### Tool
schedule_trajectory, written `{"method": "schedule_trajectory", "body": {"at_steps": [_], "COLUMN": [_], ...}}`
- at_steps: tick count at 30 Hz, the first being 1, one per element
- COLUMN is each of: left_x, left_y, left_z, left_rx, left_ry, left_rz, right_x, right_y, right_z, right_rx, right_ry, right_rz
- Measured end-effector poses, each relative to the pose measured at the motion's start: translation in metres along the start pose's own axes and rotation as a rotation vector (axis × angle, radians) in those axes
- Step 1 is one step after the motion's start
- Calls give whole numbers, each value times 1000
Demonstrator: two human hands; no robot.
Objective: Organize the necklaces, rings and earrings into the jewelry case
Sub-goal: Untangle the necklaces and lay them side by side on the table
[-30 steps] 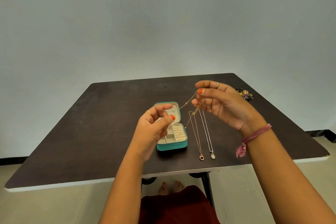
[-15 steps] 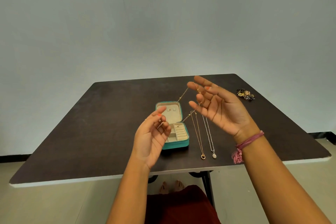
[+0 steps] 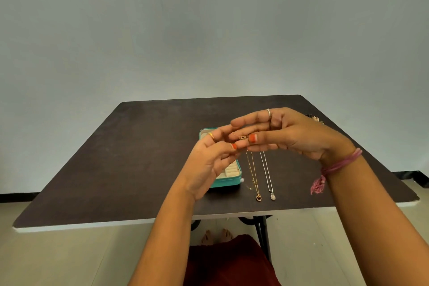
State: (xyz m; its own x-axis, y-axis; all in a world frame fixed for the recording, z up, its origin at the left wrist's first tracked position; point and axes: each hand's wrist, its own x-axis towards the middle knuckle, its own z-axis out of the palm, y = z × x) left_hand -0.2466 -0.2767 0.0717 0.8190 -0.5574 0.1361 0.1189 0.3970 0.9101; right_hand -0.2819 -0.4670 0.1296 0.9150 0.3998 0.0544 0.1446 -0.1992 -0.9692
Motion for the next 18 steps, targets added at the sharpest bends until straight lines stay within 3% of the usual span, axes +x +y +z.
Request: {"method": "schedule_trajectory", "body": {"at_steps": [5, 9, 18], "left_x": [-3, -3, -6], "left_y": [0, -3, -5], "left_z": [2, 0, 6], "left_rx": [195, 295, 350], "left_ry": [38, 96, 159], "left_rz": [0, 31, 36], "right_x": [-4, -4, -9], "right_y": [-14, -18, -23], "right_z": [-7, -9, -8], "right_rx": [-363, -605, -714], "right_ry": [-27, 84, 368], "right_rz": [7, -27, -225]}}
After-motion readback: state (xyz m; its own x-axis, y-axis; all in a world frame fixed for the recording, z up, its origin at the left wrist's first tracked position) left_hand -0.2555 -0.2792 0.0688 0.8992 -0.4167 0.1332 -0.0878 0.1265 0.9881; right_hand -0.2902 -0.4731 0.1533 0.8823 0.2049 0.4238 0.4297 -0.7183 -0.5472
